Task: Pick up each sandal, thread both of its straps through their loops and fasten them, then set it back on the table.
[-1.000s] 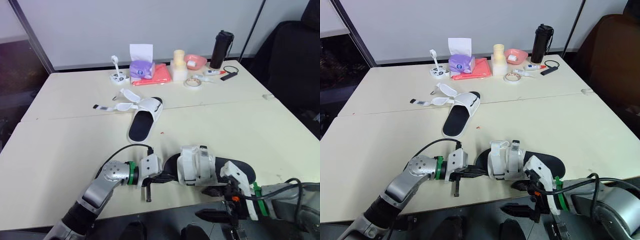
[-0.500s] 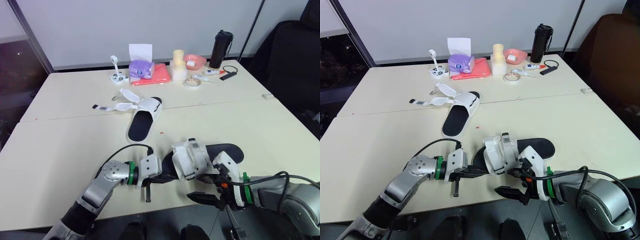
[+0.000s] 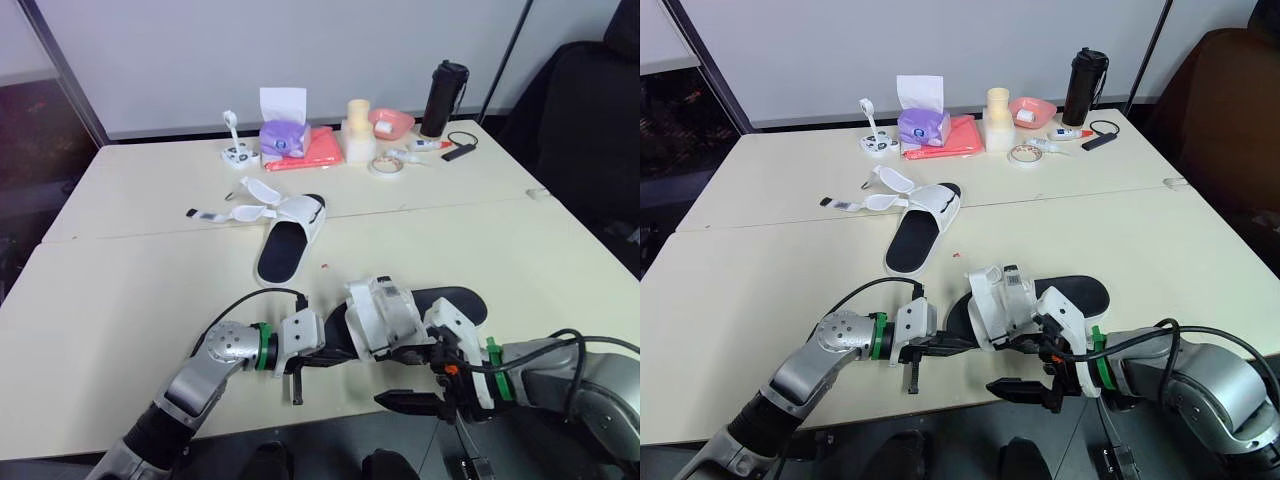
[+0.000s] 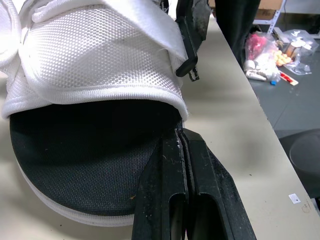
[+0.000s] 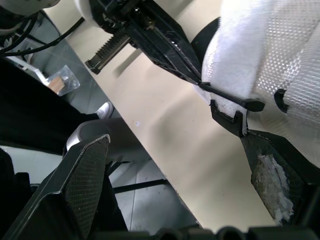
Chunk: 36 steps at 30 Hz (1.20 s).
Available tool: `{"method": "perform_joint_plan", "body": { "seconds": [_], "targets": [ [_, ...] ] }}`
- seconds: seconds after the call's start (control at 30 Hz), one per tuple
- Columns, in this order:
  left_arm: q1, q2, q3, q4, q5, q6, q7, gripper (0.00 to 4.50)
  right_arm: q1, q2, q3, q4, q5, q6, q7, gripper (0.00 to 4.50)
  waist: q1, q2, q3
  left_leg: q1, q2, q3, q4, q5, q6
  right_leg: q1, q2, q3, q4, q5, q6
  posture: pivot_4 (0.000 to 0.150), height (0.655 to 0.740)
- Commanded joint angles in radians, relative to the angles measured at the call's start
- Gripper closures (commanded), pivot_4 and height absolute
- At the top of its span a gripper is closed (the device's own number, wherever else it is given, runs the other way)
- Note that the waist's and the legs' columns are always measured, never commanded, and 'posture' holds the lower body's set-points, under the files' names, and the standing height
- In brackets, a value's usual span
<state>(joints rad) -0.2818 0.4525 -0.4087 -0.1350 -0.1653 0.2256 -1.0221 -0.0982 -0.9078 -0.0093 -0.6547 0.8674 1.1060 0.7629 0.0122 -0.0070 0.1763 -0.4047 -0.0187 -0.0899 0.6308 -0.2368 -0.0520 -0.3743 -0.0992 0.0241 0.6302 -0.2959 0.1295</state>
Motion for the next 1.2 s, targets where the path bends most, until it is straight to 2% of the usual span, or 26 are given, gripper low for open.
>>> {"method": "perform_joint_plan", "body": {
  "seconds": [0.03, 0.07, 0.17, 0.4, 0.43, 0.77, 0.8, 0.83, 1.0, 1.2],
  "targets": [
    [0.011, 0.011, -0.025, 0.038, 0.029, 0.013, -0.005, 4.50, -0.016, -0.001, 0.020, -0.010, -0.007, -0.034, 0.030, 0.02, 0.000, 0.000, 0.000, 0.000, 0.000, 0.000, 0.000, 0.000, 0.000, 0.000, 0.000, 0.000, 0.000, 0.000, 0.000, 0.150, 0.7400],
    [0.011, 0.011, -0.025, 0.038, 0.030, 0.012, -0.005, 4.50, -0.019, 0.000, 0.026, -0.002, -0.013, -0.038, 0.032, 0.02, 0.000, 0.000, 0.000, 0.000, 0.000, 0.000, 0.000, 0.000, 0.000, 0.000, 0.000, 0.000, 0.000, 0.000, 0.000, 0.150, 0.7400],
    [0.012, 0.011, -0.025, 0.035, 0.030, 0.015, -0.002, 4.50, -0.030, 0.012, 0.036, 0.022, -0.027, -0.048, 0.029, 0.73, 0.000, 0.000, 0.000, 0.000, 0.000, 0.000, 0.000, 0.000, 0.000, 0.000, 0.000, 0.000, 0.000, 0.000, 0.000, 0.150, 0.7400],
    [0.014, 0.014, -0.023, 0.032, 0.031, 0.018, 0.001, 4.50, -0.044, 0.027, 0.064, 0.062, -0.059, -0.051, 0.027, 4.25, 0.000, 0.000, 0.000, 0.000, 0.000, 0.000, 0.000, 0.000, 0.000, 0.000, 0.000, 0.000, 0.000, 0.000, 0.000, 0.150, 0.7400],
    [0.014, 0.014, -0.023, 0.032, 0.031, 0.017, 0.001, 4.50, -0.045, 0.030, 0.065, 0.067, -0.059, -0.046, 0.026, 4.45, 0.000, 0.000, 0.000, 0.000, 0.000, 0.000, 0.000, 0.000, 0.000, 0.000, 0.000, 0.000, 0.000, 0.000, 0.000, 0.150, 0.7400],
    [0.009, 0.012, -0.024, 0.036, 0.031, 0.013, -0.001, 4.50, -0.006, 0.015, 0.077, 0.075, -0.073, -0.038, 0.036, 4.45, 0.000, 0.000, 0.000, 0.000, 0.000, 0.000, 0.000, 0.000, 0.000, 0.000, 0.000, 0.000, 0.000, 0.000, 0.000, 0.150, 0.7400],
    [0.009, 0.013, -0.024, 0.036, 0.031, 0.012, -0.002, 4.50, 0.000, 0.011, 0.075, 0.078, -0.074, -0.037, 0.041, 3.93, 0.000, 0.000, 0.000, 0.000, 0.000, 0.000, 0.000, 0.000, 0.000, 0.000, 0.000, 0.000, 0.000, 0.000, 0.000, 0.150, 0.7400],
    [0.010, 0.013, -0.024, 0.035, 0.031, 0.013, -0.001, 4.50, 0.009, 0.004, 0.069, 0.082, -0.077, -0.041, 0.048, 3.63, 0.000, 0.000, 0.000, 0.000, 0.000, 0.000, 0.000, 0.000, 0.000, 0.000, 0.000, 0.000, 0.000, 0.000, 0.000, 0.150, 0.7400],
    [0.008, 0.013, -0.024, 0.039, 0.031, 0.010, -0.003, 4.50, -0.008, 0.011, 0.029, 0.147, -0.084, -0.040, 0.038, 1.15, 0.000, 0.000, 0.000, 0.000, 0.000, 0.000, 0.000, 0.000, 0.000, 0.000, 0.000, 0.000, 0.000, 0.000, 0.000, 0.150, 0.7400],
    [0.009, 0.014, -0.025, 0.041, 0.032, 0.005, -0.003, 4.50, -0.043, 0.027, -0.035, 0.146, -0.011, 0.005, 0.040, 1.15, 0.001, 0.000, 0.000, 0.000, 0.000, 0.000, 0.000, 0.000, 0.000, 0.000, 0.000, 0.000, 0.000, 0.000, 0.000, 0.150, 0.7400]
  ]
}}
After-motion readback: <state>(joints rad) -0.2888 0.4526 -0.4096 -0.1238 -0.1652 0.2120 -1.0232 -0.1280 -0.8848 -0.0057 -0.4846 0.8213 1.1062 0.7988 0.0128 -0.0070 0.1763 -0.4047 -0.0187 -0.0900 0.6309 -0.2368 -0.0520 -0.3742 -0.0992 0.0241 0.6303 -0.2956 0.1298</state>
